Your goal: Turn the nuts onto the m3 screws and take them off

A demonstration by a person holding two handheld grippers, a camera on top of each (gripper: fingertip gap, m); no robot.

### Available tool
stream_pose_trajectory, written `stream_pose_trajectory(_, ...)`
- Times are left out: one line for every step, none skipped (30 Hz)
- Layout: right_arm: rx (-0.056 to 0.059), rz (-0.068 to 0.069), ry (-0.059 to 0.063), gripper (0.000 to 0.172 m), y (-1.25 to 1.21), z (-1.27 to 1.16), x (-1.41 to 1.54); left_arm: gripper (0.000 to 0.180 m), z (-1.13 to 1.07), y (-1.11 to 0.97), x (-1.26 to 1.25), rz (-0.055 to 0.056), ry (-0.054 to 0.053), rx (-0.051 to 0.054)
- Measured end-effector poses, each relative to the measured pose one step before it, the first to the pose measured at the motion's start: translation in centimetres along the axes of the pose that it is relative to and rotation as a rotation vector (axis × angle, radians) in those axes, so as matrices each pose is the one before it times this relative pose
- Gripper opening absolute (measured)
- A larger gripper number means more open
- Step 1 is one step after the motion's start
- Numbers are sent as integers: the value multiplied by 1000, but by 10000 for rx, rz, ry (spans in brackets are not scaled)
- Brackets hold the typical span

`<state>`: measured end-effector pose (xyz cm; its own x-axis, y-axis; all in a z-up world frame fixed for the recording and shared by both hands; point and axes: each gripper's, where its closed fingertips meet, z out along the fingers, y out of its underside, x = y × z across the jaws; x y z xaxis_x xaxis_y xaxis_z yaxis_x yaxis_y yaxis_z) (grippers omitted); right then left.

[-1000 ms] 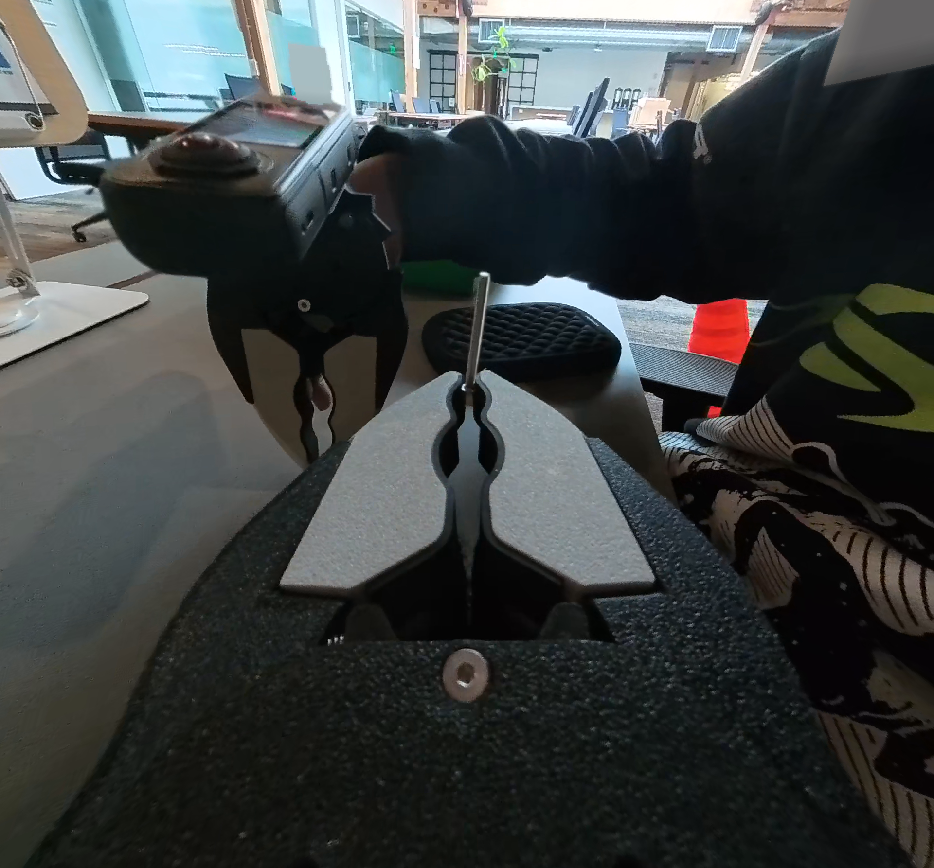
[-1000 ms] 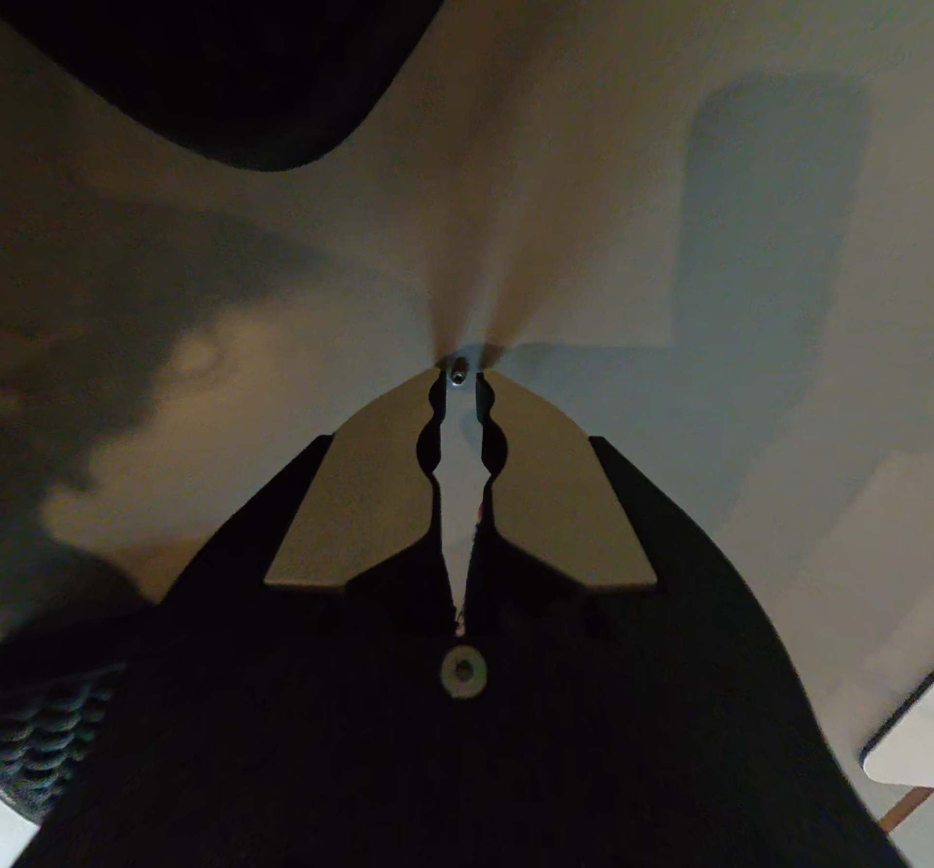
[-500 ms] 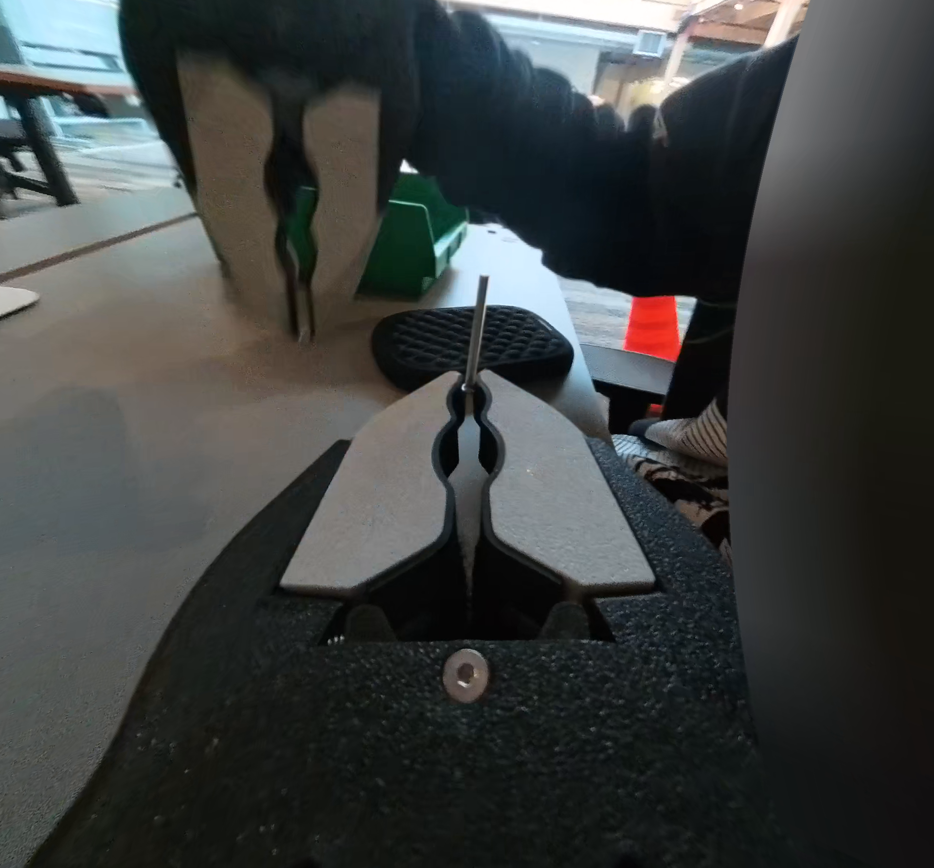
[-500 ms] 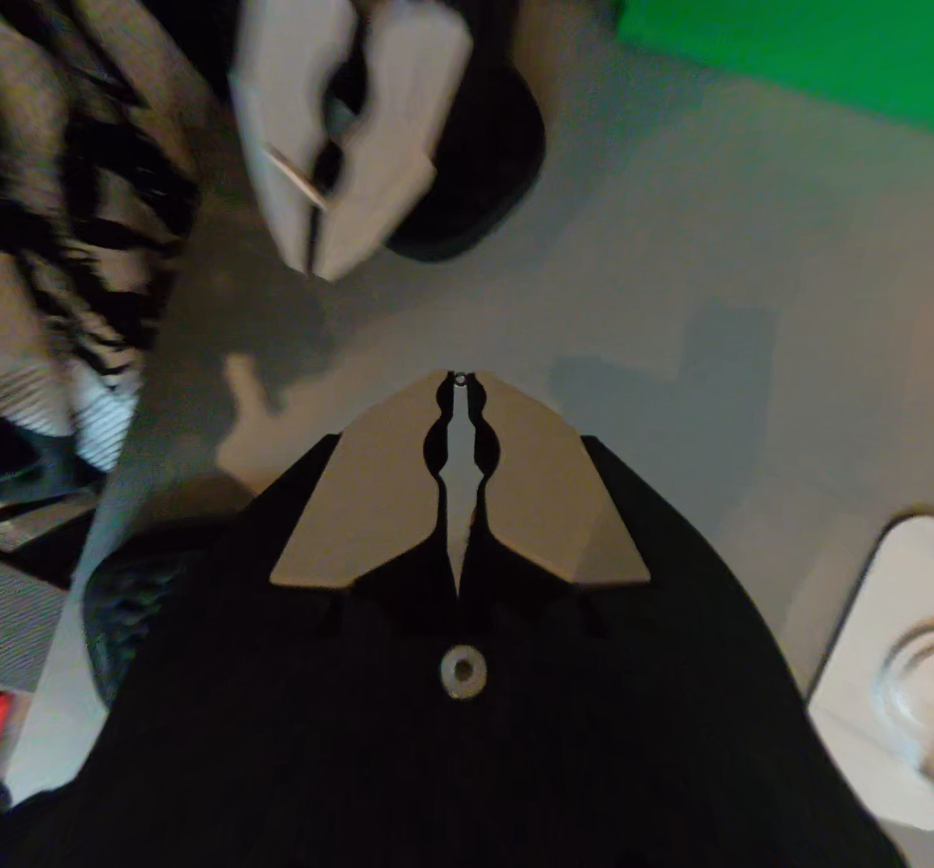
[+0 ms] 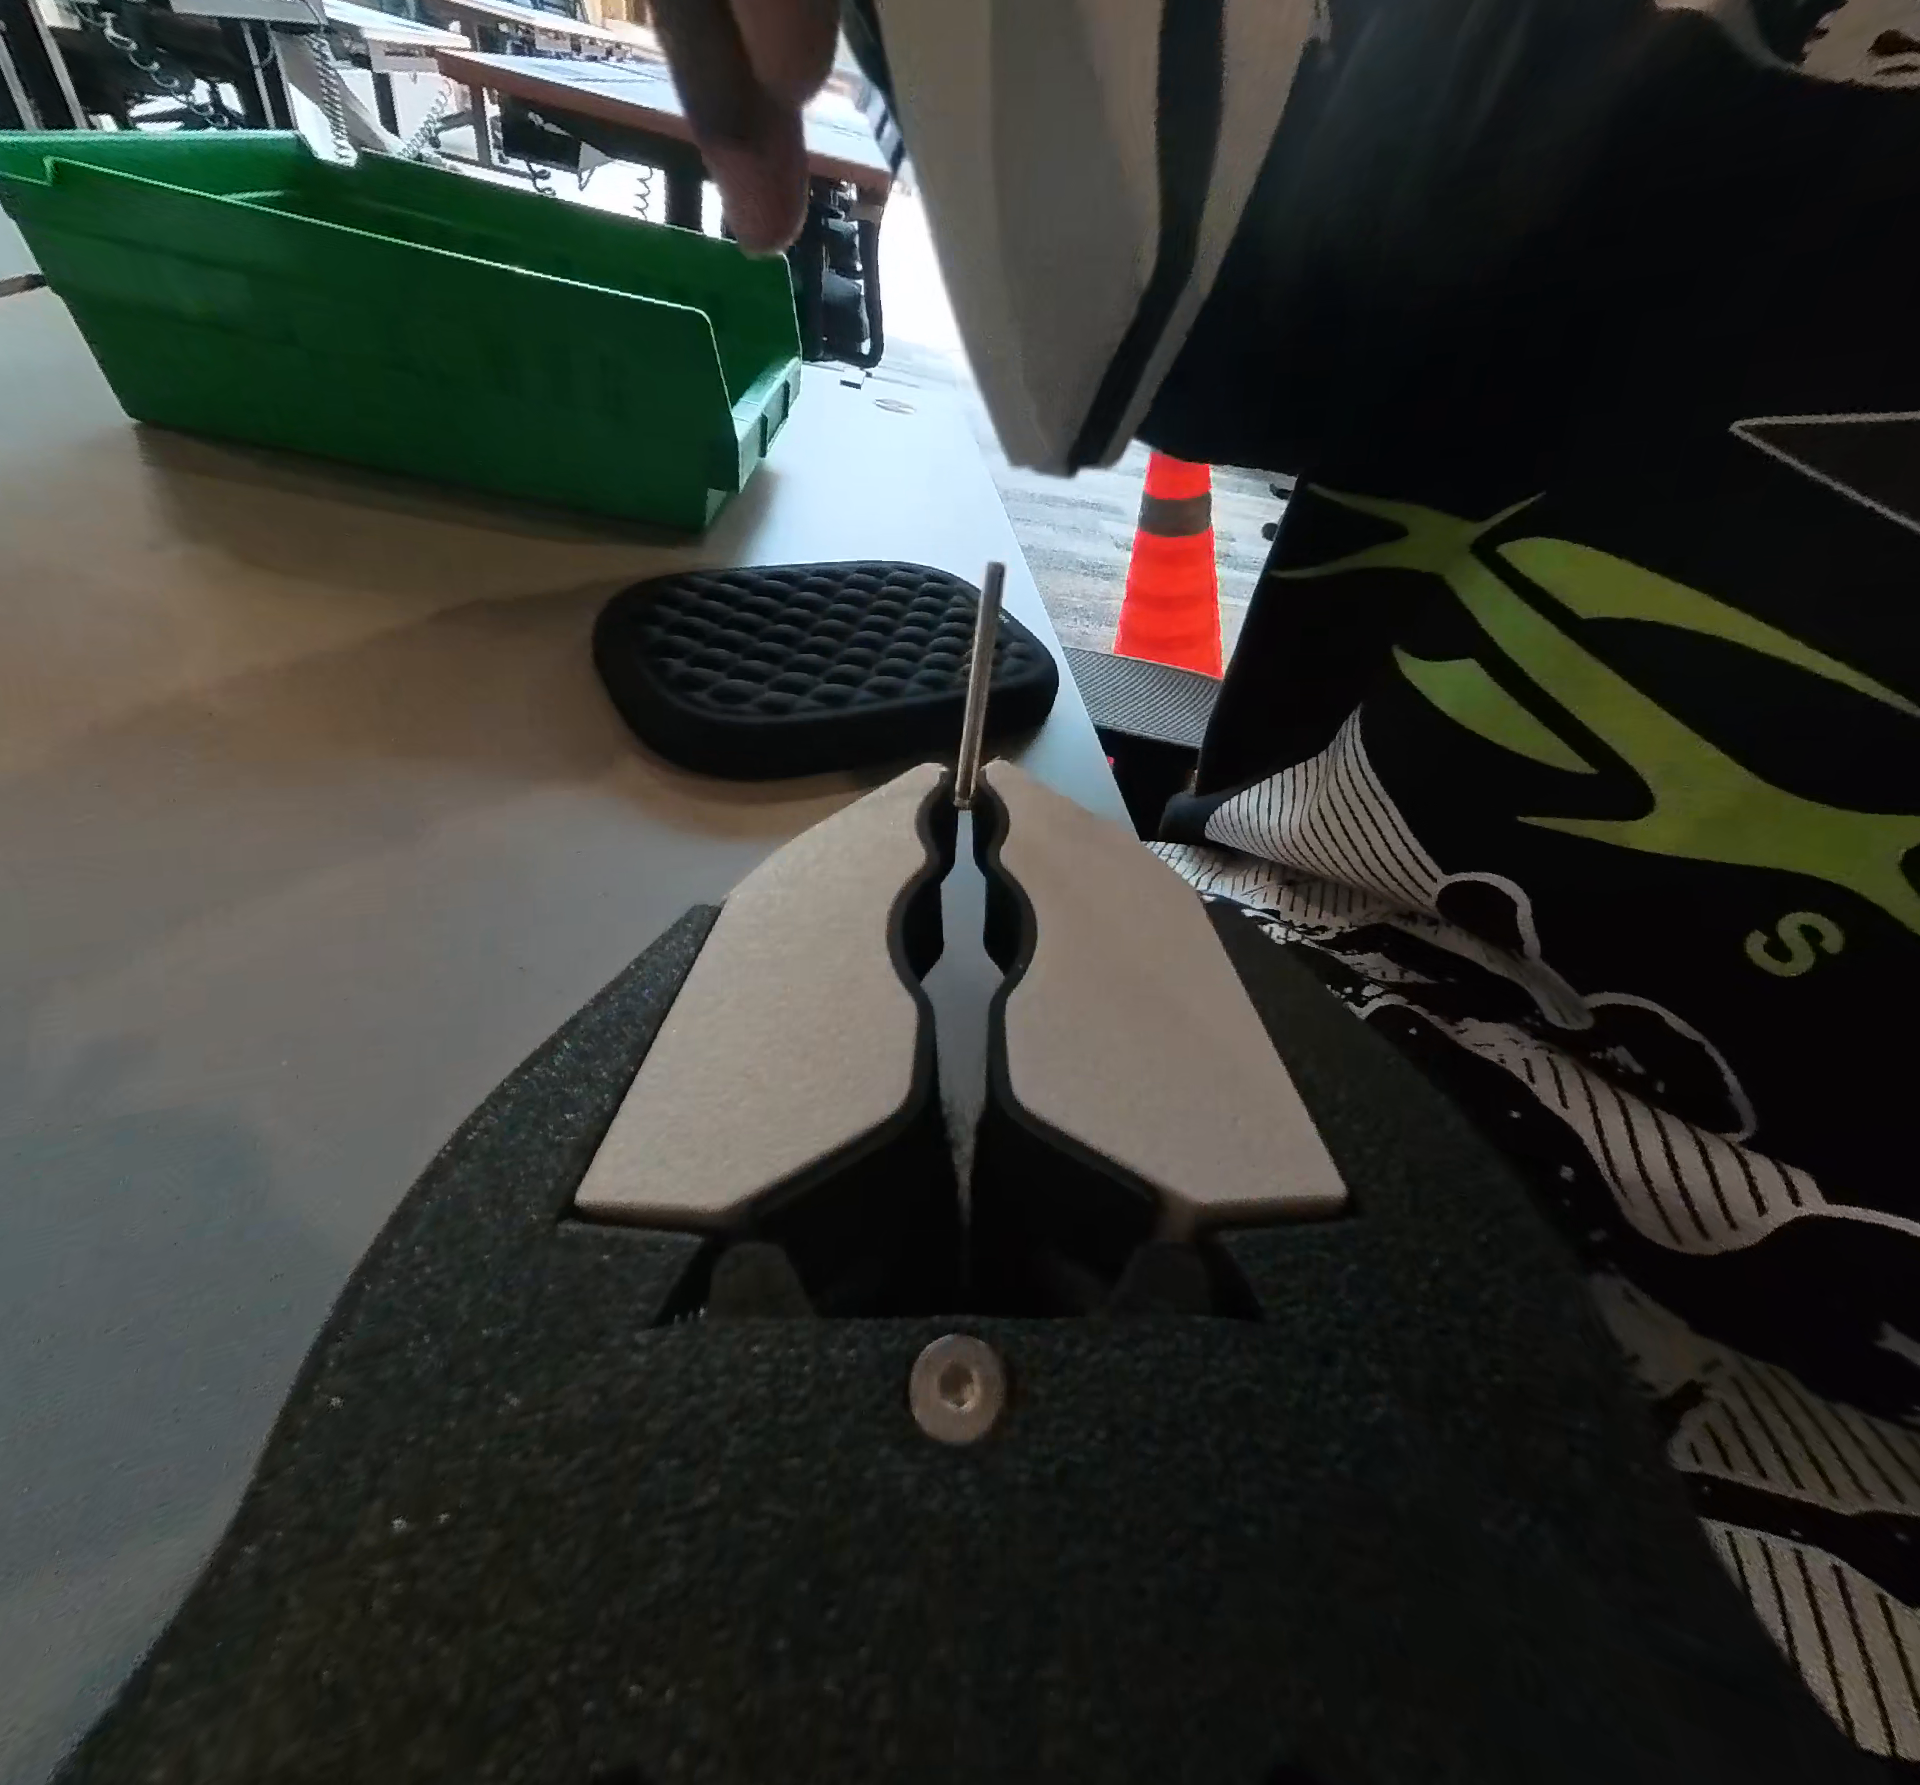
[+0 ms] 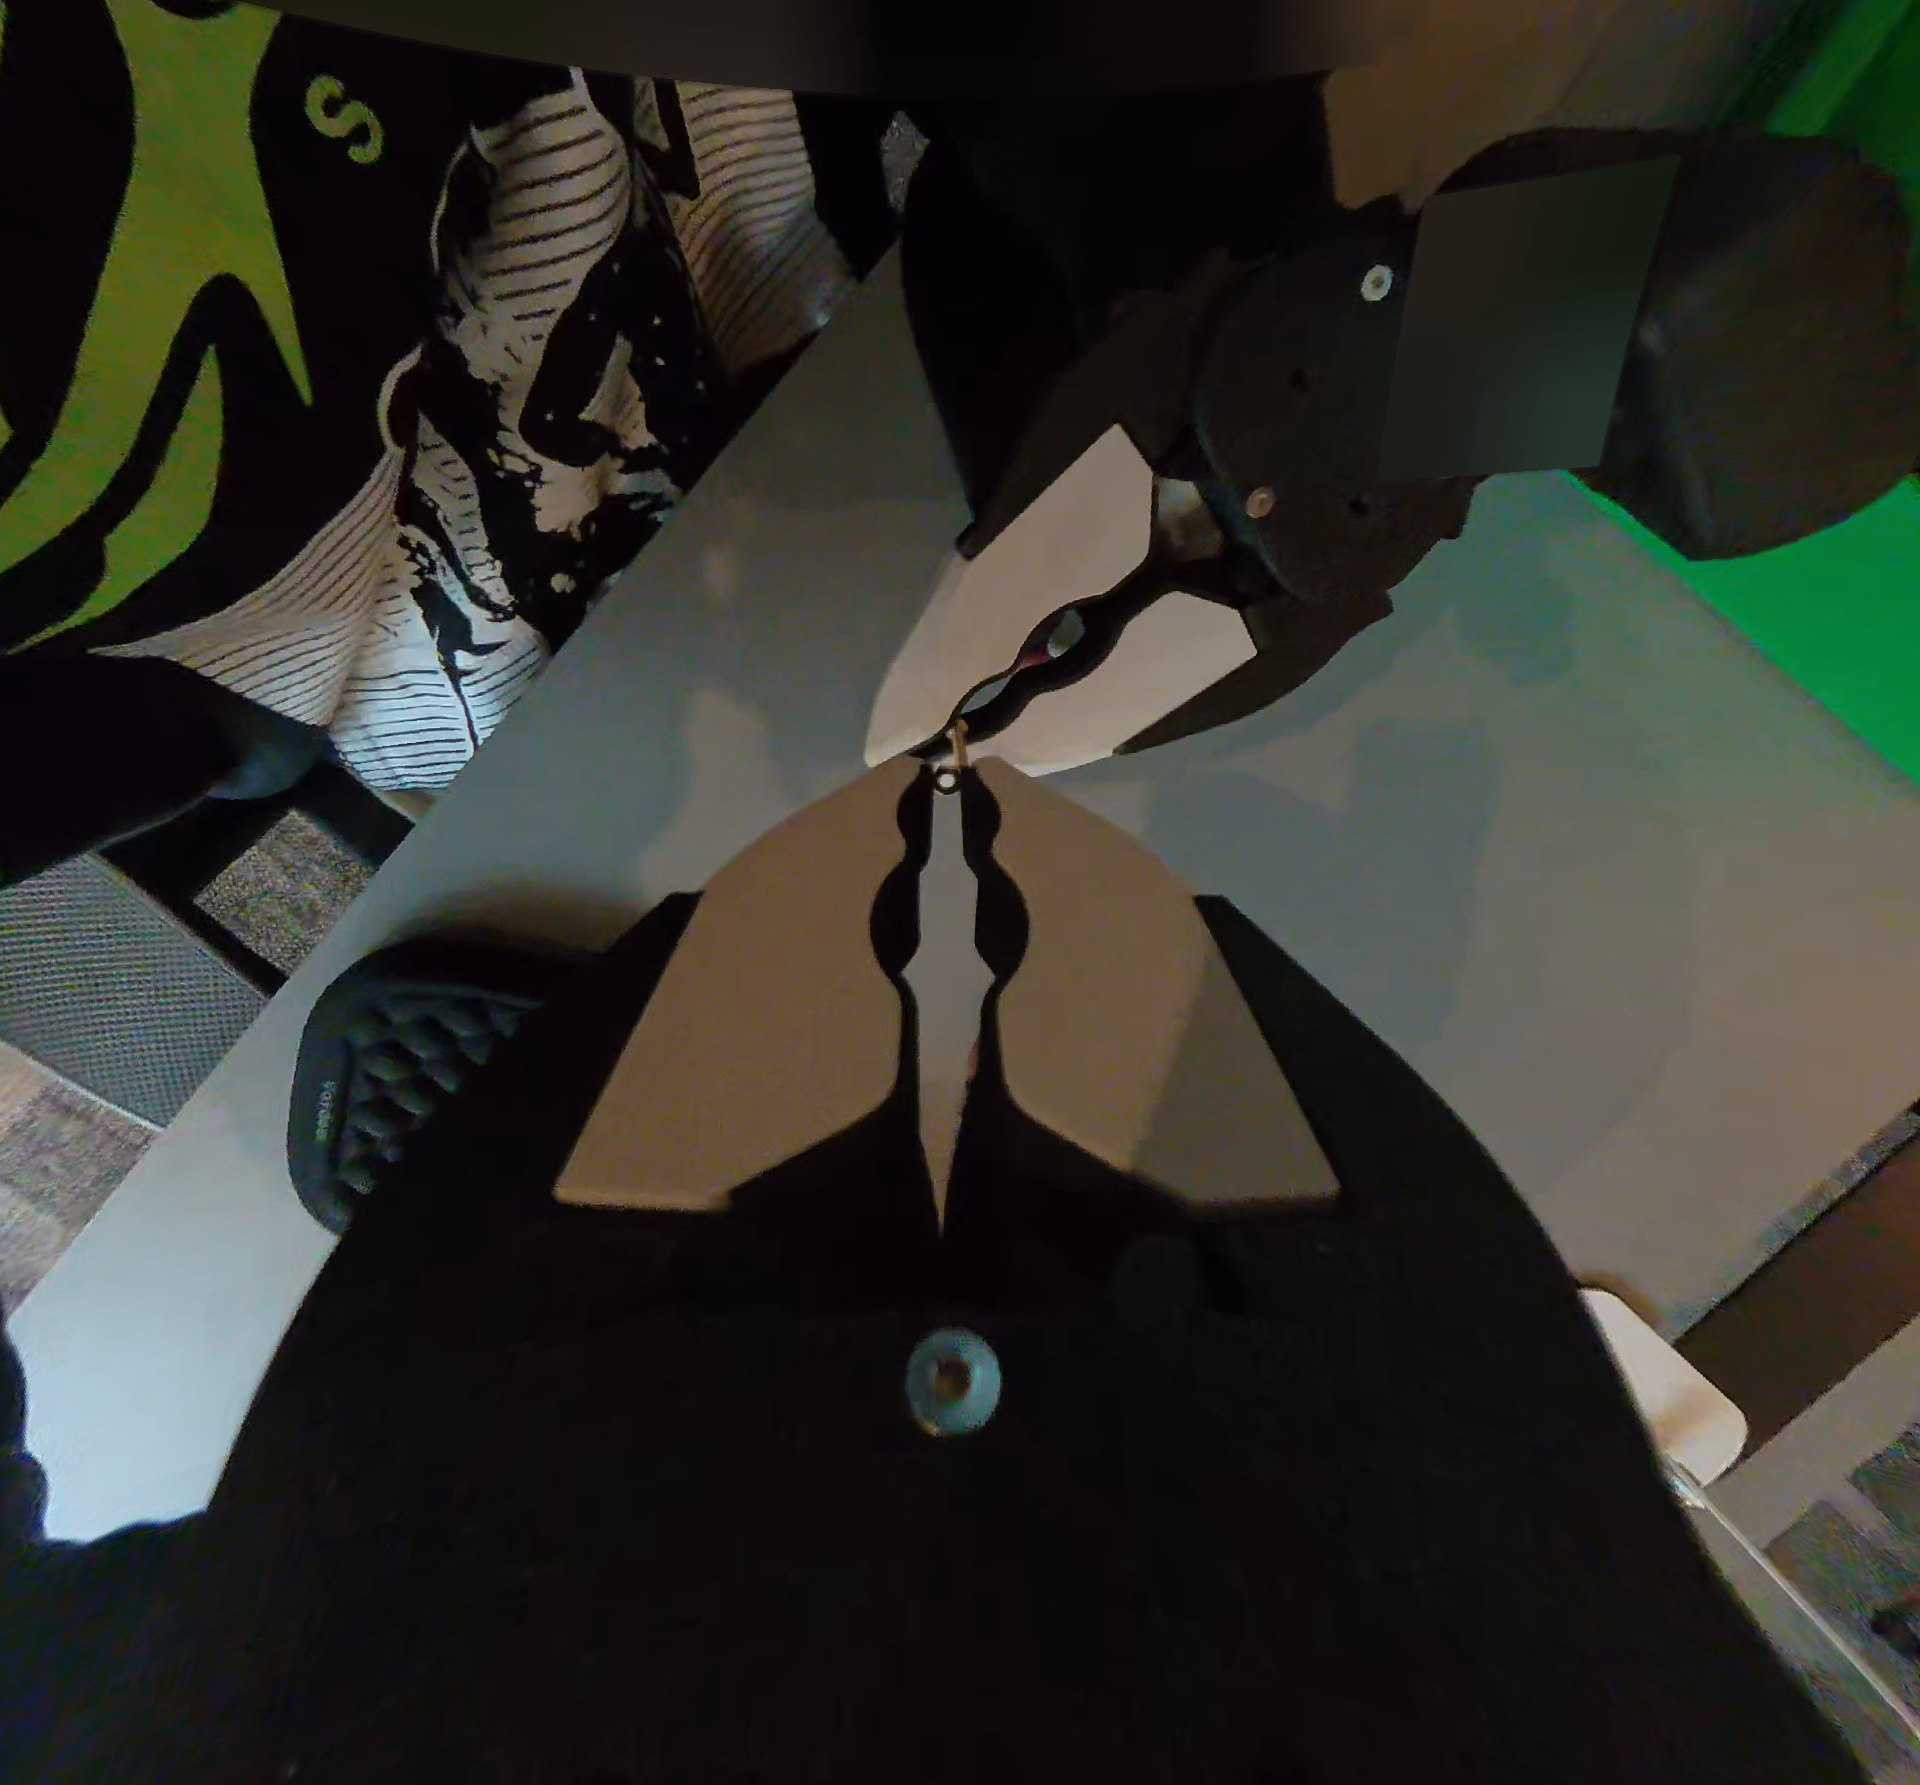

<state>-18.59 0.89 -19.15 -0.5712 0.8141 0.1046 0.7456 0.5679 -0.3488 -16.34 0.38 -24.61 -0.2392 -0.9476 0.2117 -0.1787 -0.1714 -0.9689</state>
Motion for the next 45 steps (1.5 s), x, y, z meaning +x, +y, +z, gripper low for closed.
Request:
stream_pose_trajectory(-83,10,-51,4,110,185,10,1,-27,-14,-6,-6,1,21)
stream_pose_trajectory(-87,3,-5,4,127,142,48,2,-13,-17,22,11,10,19)
stream_pose_trajectory(-73,2,58,4,128,102,135,2,-7,2,21,20,2,5)
stream_pose_trajectory(-60,17,-4,4,135,84,58,2,17,14,7,17,-12,-16)
stream_pose_trajectory(6,16,-15,4,43,37,36,2,30,45,11,16,-3,-28)
stream_pose_trajectory(44,12,-10,4,-15,13,46,2,29,36,22,14,3,-28)
stream_pose_trajectory(35,9,-2,4,-24,1,34,2,21,21,3,7,-3,-18)
stream_pose_trajectory(34,-5,10,4,-25,18,27,2,-8,-13,5,3,1,4)
stream_pose_trajectory(32,-8,-10,4,-40,34,5,2,-16,-12,-2,-4,0,19)
stream_pose_trajectory(25,-2,-42,4,-34,48,-72,2,-19,-25,-12,-10,-6,21)
stream_pose_trajectory(-9,-6,-9,4,14,67,-11,2,-15,-17,-4,-11,1,13)
stream_pose_trajectory(-32,-18,-5,4,54,87,-23,2,9,5,-6,-7,2,1)
stream_pose_trajectory(-20,-8,-20,4,30,79,-33,2,3,10,2,-1,2,-9)
stream_pose_trajectory(10,-3,-10,4,-19,72,-21,2,11,17,2,3,0,-15)
stream_pose_trajectory(12,-8,8,4,-13,40,19,2,14,13,-6,1,-8,-11)
stream_pose_trajectory(-9,-3,-14,4,16,23,-28,2,2,4,1,1,-6,-2)
stream_pose_trajectory(6,2,-13,4,-6,16,-5,2,-5,-7,2,-1,-1,7)
stream_pose_trajectory(14,-5,-5,4,-30,4,3,1,-8,-20,-3,-7,-2,8)
stream_pose_trajectory(-4,-8,-19,4,-9,24,-18,1,2,-4,-27,-10,-10,8)
stream_pose_trajectory(-33,-3,6,4,25,16,16,1,-4,-8,-1,-2,-4,8)
stream_pose_trajectory(-31,-14,27,4,36,32,44,1,-5,0,9,5,0,3)
stream_pose_trajectory(-32,-12,3,4,33,44,16,1,7,-3,-1,7,-4,-5)
stream_pose_trajectory(-11,-1,-15,4,2,50,-14,2,8,13,-2,5,-11,-9)
stream_pose_trajectory(11,2,-16,4,-12,39,-19,1,5,13,-16,2,-16,-10)
stream_pose_trajectory(10,6,4,4,-17,19,6,2,19,22,-13,6,-16,-9)
stream_pose_trajectory(-15,9,5,4,28,-2,8,2,-2,0,-3,9,-14,4)
stream_pose_trajectory(-16,10,44,4,34,-16,53,1,-24,-26,-16,1,-12,24)
stream_pose_trajectory(6,20,42,4,8,-32,48,1,-44,-49,-37,-15,-27,43)
stream_pose_trajectory(27,33,40,4,-21,-35,60,1,-45,-61,-74,-20,-44,49)
stream_pose_trajectory(10,59,51,4,5,-26,68,1,-39,-52,-90,-9,-71,47)
stream_pose_trajectory(-19,85,64,4,51,-25,100,2,-33,-59,-121,-1,-114,48)
stream_pose_trajectory(-23,78,76,4,51,-26,114,1,-49,-56,-118,12,-115,49)
stream_pose_trajectory(-3,75,94,4,25,-34,136,2,-35,-56,-111,20,-117,50)
stream_pose_trajectory(19,71,80,4,6,-31,125,1,-46,-72,-125,14,-127,55)
stream_pose_trajectory(9,87,91,4,11,-34,134,1,-52,-65,-128,-1,-120,62)
stream_pose_trajectory(-10,83,97,4,39,-26,155,2,-62,-75,-135,-13,-117,68)
stream_pose_trajectory(5,80,129,4,25,-50,194,1,-67,-94,-181,-22,-142,81)
stream_pose_trajectory(13,104,123,3,12,-49,194,1,-78,-116,-197,-25,-166,92)
stream_pose_trajectory(6,109,122,3,34,-45,206,1,-80,-106,-180,-11,-165,96)
stream_pose_trajectory(17,116,132,3,15,-45,216,1,-88,-112,-161,5,-165,97)
stream_pose_trajectory(13,121,98,4,48,-44,177,1,-84,-110,-190,0,-180,92)
stream_pose_trajectory(11,102,96,4,34,-31,174,1,-69,-97,-192,-11,-175,86)
stream_pose_trajectory(21,110,106,4,11,-32,175,1,-64,-104,-187,-13,-164,81)
stream_pose_trajectory(30,128,76,4,-28,-31,149,1,-66,-95,-136,-4,-133,76)
stream_pose_trajectory(20,112,73,4,-27,-28,128,1,-48,-83,-124,3,-118,73)
